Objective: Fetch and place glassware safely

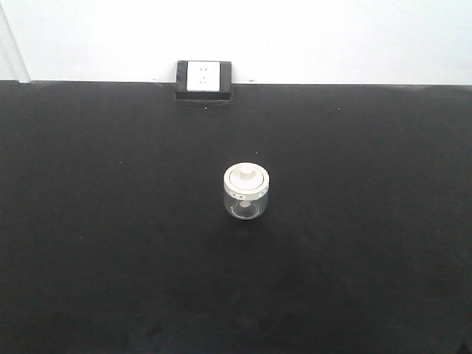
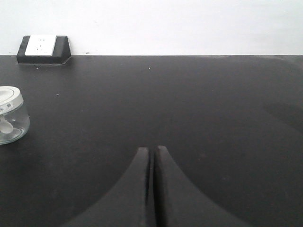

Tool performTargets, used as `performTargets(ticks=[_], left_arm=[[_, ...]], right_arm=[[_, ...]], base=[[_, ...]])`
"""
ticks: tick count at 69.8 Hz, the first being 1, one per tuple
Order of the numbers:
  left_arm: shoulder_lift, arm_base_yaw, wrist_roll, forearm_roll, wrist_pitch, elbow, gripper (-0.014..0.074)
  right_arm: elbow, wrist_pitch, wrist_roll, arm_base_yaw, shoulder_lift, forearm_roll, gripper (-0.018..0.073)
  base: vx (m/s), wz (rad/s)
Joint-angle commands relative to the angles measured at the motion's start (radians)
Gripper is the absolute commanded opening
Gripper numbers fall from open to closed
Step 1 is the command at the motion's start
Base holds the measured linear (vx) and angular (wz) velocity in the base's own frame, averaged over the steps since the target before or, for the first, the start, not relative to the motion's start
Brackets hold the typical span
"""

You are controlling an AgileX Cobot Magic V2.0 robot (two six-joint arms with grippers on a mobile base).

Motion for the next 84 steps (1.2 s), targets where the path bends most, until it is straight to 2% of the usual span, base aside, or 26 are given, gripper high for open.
performTargets(ticks=[1,11,84], left_arm=[[-0.012,0.001,-0.005,-0.006,-0.067,0.029,-0.0007],[-0.012,0.001,-0.005,-0.006,-0.067,0.029,-0.0007],[-0.011,0.001,-0.005,0.000,-0.067,0.029,-0.0007]], right_arm=[[0.037,-0.132,-0.008,-0.007,-0.065,0.002,-0.0003],[0.061,-0.098,-0.011,-0.007,-0.183,0.001,-0.0003],[0.061,-0.098,-0.009,-0.007,-0.177,0.000,-0.0003]], base=[[0.00,0.00],[0.00,0.00],[0.00,0.00]])
